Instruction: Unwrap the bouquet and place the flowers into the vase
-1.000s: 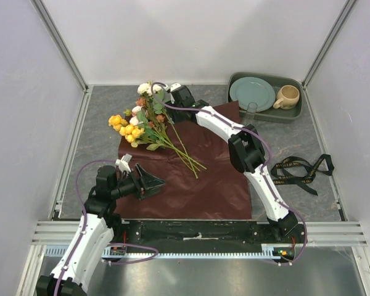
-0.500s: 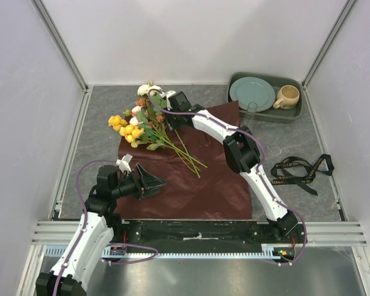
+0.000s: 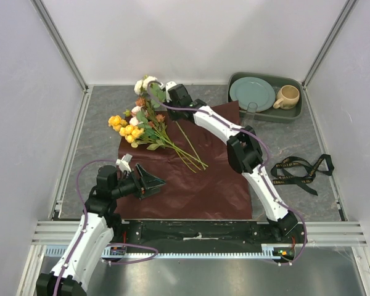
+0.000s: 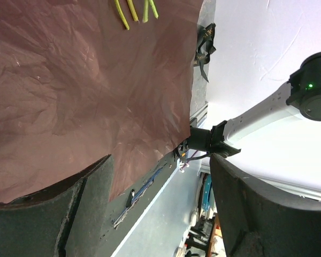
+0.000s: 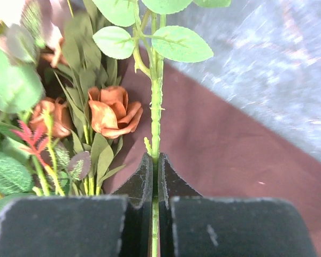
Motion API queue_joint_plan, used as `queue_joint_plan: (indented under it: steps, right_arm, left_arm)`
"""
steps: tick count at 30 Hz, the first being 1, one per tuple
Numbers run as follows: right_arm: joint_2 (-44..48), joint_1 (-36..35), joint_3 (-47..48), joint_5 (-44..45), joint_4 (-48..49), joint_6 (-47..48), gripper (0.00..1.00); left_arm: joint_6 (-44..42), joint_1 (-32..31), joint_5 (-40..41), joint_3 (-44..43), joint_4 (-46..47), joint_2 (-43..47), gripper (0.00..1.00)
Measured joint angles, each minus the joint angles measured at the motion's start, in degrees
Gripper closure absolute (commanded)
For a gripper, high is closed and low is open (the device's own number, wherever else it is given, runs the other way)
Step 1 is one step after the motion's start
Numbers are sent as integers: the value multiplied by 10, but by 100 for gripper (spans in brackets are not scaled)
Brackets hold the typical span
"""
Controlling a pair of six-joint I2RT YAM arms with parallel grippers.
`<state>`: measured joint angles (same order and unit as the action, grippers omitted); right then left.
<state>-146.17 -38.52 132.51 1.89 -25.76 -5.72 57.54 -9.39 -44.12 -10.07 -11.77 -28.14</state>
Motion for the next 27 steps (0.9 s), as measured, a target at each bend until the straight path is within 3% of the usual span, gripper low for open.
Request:
queue_joint_plan:
  steps: [4, 8, 18, 22, 27]
  right_arm:
    - [59, 0, -5, 36, 16, 15, 100]
    - [188, 0, -44, 71, 60, 31, 100]
    - [623, 6, -268, 182, 255, 148, 100]
    - [692, 42, -318, 207, 330, 188, 100]
    - [705, 90, -399, 205, 416, 212, 100]
  left_arm:
    - [0, 0, 0, 1, 0, 8, 21]
    - [0, 0, 0, 1, 0, 8, 21]
    - [0, 0, 0, 1, 6, 7, 21]
    - [0, 0, 0, 1, 17, -8, 21]
    - [0, 0, -1, 1, 20, -12, 22]
